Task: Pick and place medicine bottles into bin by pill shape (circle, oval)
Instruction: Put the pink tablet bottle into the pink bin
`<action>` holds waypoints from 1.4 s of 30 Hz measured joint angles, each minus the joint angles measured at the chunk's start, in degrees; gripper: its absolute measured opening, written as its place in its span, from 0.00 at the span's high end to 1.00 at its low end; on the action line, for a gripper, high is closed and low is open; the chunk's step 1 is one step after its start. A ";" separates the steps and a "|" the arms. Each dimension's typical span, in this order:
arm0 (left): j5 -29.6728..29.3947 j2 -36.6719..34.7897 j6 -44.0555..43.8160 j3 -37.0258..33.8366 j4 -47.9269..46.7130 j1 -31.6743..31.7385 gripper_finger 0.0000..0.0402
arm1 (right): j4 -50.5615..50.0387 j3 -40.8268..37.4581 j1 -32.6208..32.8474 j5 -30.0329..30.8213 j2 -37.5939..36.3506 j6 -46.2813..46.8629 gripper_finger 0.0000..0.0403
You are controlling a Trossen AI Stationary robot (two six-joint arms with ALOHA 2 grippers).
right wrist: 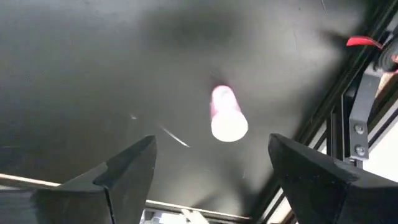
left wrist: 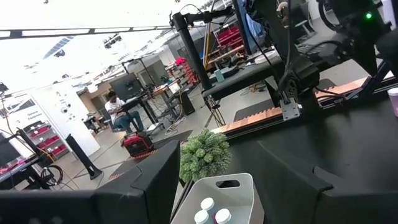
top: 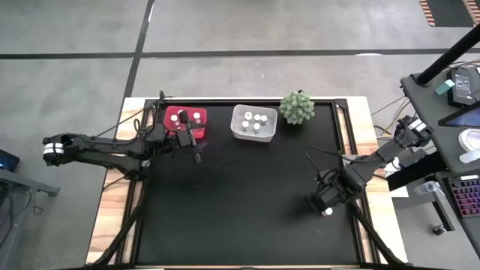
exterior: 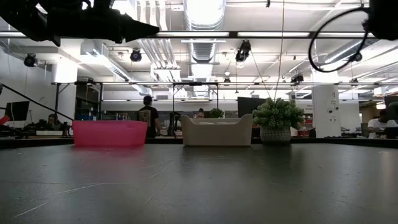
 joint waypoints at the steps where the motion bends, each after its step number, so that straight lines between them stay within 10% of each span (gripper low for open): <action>1: 0.00 0.00 0.00 0.00 0.00 0.02 0.51 | 0.76 -0.96 0.63 -0.51 0.05 0.85 0.26; 20: 0.00 0.00 0.00 -0.07 0.00 0.01 0.51 | 16.95 -14.18 5.17 -3.03 0.33 5.41 0.30; 42: 0.00 0.00 0.00 -0.07 0.00 0.02 0.51 | 17.00 -14.64 5.11 -2.88 0.33 6.78 0.73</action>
